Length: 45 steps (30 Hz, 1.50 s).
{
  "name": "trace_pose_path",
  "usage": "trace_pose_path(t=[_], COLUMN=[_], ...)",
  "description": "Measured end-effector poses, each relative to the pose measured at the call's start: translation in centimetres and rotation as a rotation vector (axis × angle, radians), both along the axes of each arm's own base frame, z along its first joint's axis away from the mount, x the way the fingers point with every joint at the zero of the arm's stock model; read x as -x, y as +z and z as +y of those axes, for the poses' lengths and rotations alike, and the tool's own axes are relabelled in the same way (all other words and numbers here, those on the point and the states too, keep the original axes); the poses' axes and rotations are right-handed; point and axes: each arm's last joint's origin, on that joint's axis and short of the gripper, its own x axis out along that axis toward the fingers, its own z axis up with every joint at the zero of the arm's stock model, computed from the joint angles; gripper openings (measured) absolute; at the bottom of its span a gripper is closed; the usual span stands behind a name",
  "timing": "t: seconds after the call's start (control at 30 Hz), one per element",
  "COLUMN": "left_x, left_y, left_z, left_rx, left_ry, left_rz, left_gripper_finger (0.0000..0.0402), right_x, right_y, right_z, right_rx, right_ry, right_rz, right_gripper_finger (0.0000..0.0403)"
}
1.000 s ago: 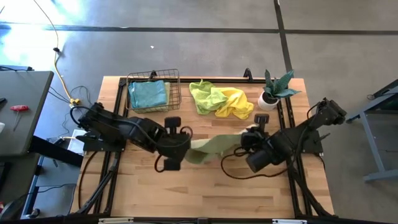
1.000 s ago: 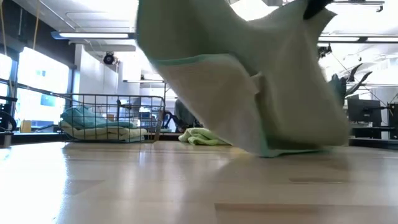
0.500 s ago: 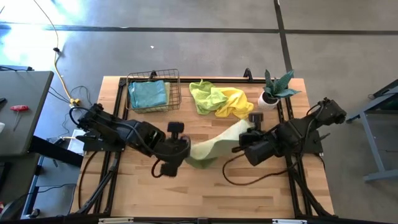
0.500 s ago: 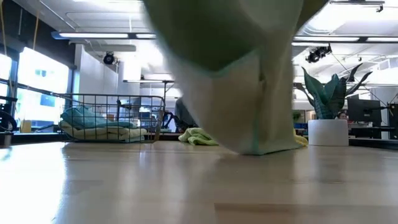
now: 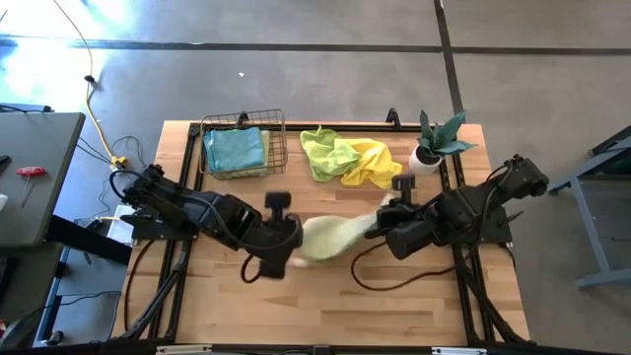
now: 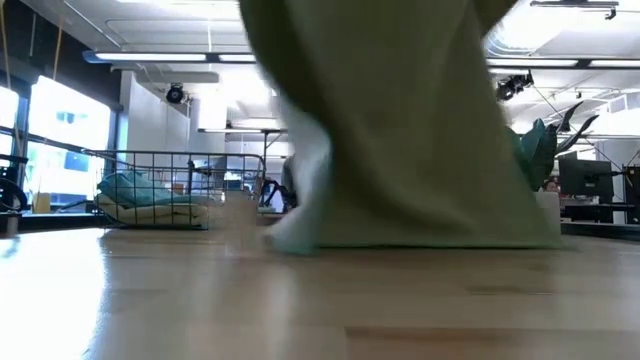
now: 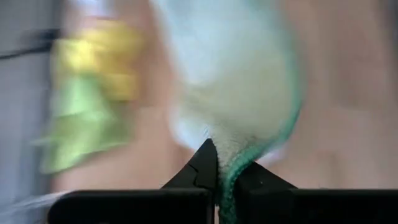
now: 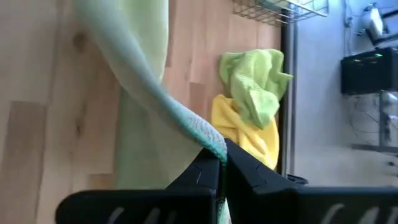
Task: Fold microfiber towels
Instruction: Fold the green towel
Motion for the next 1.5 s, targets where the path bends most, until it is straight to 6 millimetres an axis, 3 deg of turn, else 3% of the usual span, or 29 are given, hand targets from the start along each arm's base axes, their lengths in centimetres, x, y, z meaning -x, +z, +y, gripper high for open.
trace_pose_path(t=[0.07,0.17,0.57,0.83,1.07,1.17,1.23,1.4,1.5], left_x=[0.0,-0.1,1.2,1.7,2.2,2.4,2.4,2.0,1.0], left_y=[-0.1,0.0,1.2,2.5,3.5,3.7,3.6,2.4,0.5], left_z=[-0.4,-0.2,1.6,3.3,5.8,6.6,6.8,5.7,4.1], left_rx=[0.088,0.053,-0.503,-0.863,-0.966,-0.905,-0.784,-0.186,0.075], left_ry=[-0.078,-0.043,0.045,0.065,0.174,0.242,0.27,0.229,0.186], left_rz=[0.032,0.012,0.019,0.109,0.147,0.093,0.03,-0.054,-0.013], left_gripper_finger=[0.0,0.0,0.0,0.0,0.0,0.0,0.0,0.0,0.0], right_x=[0.1,0.4,-0.1,-1.0,-2.1,-2.5,-2.6,-2.3,-2.2], right_y=[0.0,0.0,0.5,1.1,1.5,1.6,1.4,-0.1,-1.5], right_z=[0.0,-0.4,-2.9,-5.9,-9.2,-10.2,-10.3,-9.2,-7.6], right_rx=[0.007,0.1,0.468,0.691,0.782,0.716,0.582,0.044,-0.149], right_ry=[0.0,-0.028,0.037,-0.047,-0.171,-0.241,-0.262,-0.251,-0.203], right_rz=[0.004,0.005,0.104,0.157,0.187,0.113,0.056,0.051,0.118], right_gripper_finger=[0.0,0.0,0.0,0.0,0.0,0.0,0.0,0.0,0.0])
